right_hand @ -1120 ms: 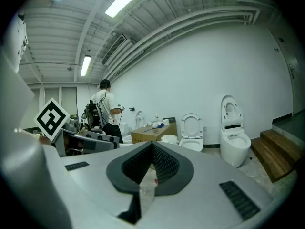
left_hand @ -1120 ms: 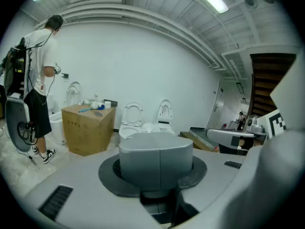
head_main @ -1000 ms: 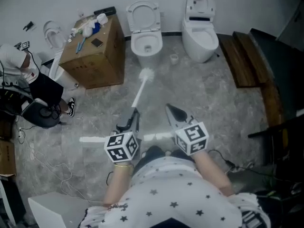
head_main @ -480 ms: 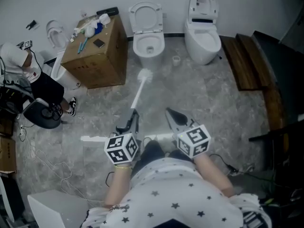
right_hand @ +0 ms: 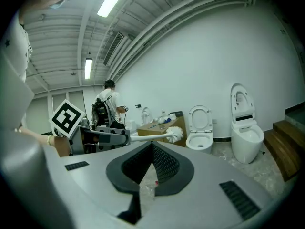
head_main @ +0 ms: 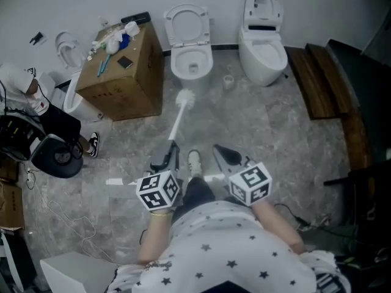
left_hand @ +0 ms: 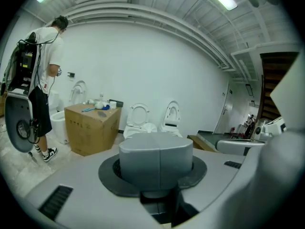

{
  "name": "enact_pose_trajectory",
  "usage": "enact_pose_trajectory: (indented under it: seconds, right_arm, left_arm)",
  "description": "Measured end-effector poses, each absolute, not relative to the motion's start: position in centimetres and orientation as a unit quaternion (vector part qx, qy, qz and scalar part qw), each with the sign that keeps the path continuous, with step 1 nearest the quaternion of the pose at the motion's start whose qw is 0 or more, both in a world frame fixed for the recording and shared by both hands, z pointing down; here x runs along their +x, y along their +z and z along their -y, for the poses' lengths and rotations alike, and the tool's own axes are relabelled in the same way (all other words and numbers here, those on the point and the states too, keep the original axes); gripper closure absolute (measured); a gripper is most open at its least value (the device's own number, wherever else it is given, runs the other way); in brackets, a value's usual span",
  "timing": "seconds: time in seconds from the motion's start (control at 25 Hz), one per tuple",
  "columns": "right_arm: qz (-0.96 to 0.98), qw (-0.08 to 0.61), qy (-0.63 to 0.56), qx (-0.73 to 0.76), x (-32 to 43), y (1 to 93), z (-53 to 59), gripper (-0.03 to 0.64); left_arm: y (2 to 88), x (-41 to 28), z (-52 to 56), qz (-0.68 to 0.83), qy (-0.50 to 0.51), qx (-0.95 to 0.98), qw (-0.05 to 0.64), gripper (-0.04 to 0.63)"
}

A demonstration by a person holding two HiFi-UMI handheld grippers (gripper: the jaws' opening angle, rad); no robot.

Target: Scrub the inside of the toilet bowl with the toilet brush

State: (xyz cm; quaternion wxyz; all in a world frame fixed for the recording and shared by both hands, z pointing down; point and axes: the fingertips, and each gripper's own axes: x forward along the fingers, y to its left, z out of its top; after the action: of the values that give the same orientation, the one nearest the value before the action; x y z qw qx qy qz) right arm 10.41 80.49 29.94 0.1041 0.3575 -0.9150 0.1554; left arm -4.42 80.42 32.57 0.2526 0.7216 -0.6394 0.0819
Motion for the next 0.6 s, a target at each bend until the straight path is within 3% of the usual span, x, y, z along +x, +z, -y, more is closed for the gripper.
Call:
enact_pose_trajectory:
  seconds: [0.6]
  right_arm:
    - [0.9, 0.109, 0.17, 0.386, 5.4, 29.6, -61.8, 0.611]
  left_arm:
    - [32.8, -8.5, -62.1, 0.612, 0.099, 0.739, 0.263, 0.448]
